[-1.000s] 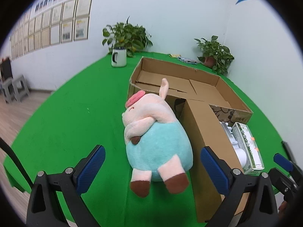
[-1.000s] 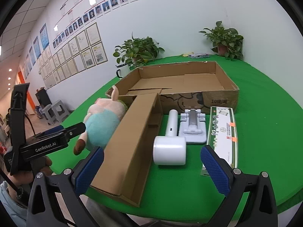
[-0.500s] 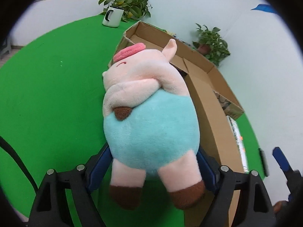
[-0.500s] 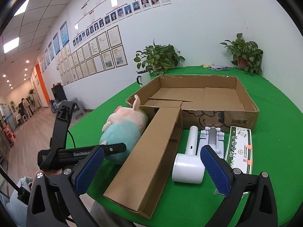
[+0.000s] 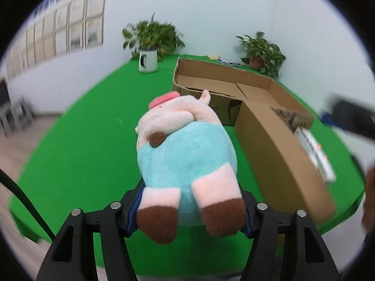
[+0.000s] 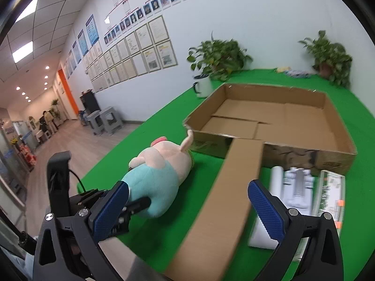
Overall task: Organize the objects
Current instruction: 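Grasp the pink-and-teal plush pig with the left gripper, then pass the plush pig from the left gripper into the right gripper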
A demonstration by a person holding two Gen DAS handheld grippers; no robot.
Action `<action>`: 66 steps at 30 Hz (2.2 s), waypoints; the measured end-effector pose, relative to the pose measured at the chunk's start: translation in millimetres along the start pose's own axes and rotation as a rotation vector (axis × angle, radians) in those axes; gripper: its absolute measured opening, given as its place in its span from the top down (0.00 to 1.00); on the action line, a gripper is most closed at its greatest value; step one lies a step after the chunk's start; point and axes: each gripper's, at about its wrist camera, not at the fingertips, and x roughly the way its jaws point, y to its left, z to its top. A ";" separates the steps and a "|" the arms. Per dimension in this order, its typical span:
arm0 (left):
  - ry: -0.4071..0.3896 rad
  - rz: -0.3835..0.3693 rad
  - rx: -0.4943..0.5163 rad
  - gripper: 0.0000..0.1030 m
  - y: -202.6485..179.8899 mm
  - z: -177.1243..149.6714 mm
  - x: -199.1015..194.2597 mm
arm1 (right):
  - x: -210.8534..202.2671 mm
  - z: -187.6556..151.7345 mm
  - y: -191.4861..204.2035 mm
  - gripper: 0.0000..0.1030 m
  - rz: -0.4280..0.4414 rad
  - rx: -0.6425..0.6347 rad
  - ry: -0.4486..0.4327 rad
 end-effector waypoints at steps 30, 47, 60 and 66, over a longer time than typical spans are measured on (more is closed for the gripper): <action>-0.076 0.019 0.153 0.34 -0.8 -58.5 -30.0 | 141.8 -23.1 107.9 0.23 0.128 -0.144 0.349; -0.052 0.153 0.223 0.43 -37.6 -37.3 -25.0 | 126.6 -34.3 76.5 0.39 0.198 -0.071 0.274; -0.222 0.264 0.319 0.44 -78.7 17.2 -45.6 | 64.6 2.5 67.3 0.42 0.308 -0.043 0.080; -0.354 0.217 0.391 0.44 -102.9 64.4 -50.9 | 14.5 50.1 44.9 0.42 0.241 -0.053 -0.084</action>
